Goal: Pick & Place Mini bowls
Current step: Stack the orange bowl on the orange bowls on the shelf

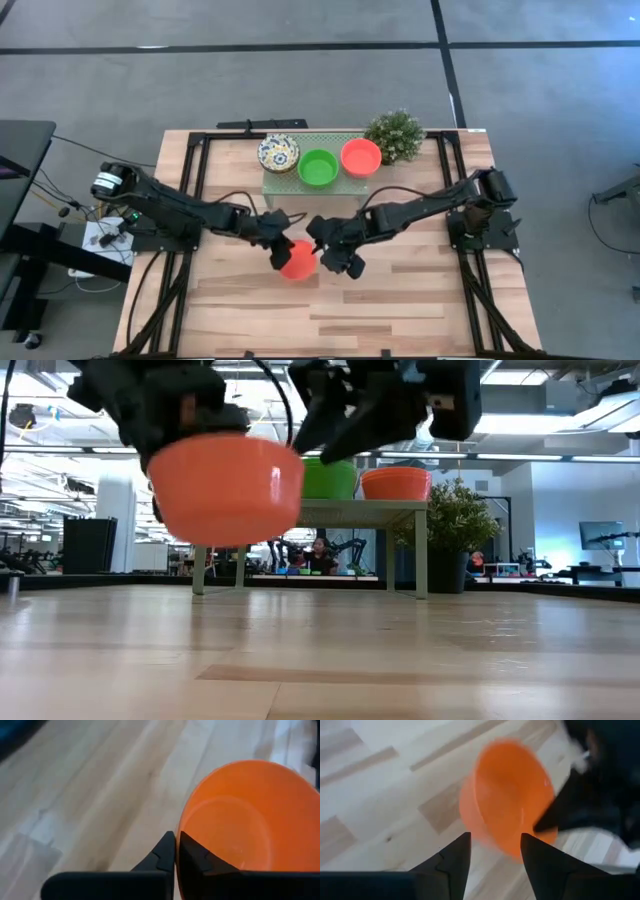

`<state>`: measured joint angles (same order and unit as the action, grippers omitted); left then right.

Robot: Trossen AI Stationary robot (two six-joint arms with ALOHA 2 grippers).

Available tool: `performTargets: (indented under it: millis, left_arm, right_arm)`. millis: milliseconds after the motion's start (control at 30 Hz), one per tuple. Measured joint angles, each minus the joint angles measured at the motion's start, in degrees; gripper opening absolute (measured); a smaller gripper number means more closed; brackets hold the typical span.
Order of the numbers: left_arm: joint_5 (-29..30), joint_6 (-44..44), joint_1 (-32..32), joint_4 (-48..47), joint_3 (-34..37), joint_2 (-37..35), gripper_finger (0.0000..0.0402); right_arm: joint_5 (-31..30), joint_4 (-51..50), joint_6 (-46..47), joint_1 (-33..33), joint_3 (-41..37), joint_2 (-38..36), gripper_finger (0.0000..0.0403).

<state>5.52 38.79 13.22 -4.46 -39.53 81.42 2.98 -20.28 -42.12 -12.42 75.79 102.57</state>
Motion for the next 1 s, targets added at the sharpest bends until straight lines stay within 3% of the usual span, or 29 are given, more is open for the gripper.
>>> performTargets:
  millis: [500, 800, 1000]
  left_arm:
    - [1.0, -9.1, -6.7, 1.9, -0.1, 0.3, 0.0012]
    - [0.4, -11.9, -8.9, 2.4, -0.1, 0.3, 0.0009]
    - [-0.1, -12.0, -9.5, 4.1, -0.1, 0.2, 0.0017]
  right_arm:
    - [0.2, -5.9, 8.0, 0.9, 0.0, 0.0, 0.0169]
    - [4.4, -3.7, 8.9, 0.9, 0.0, 0.0, 0.0167]
    - [2.7, -2.9, 10.4, 1.0, 0.0, 0.0, 0.0166]
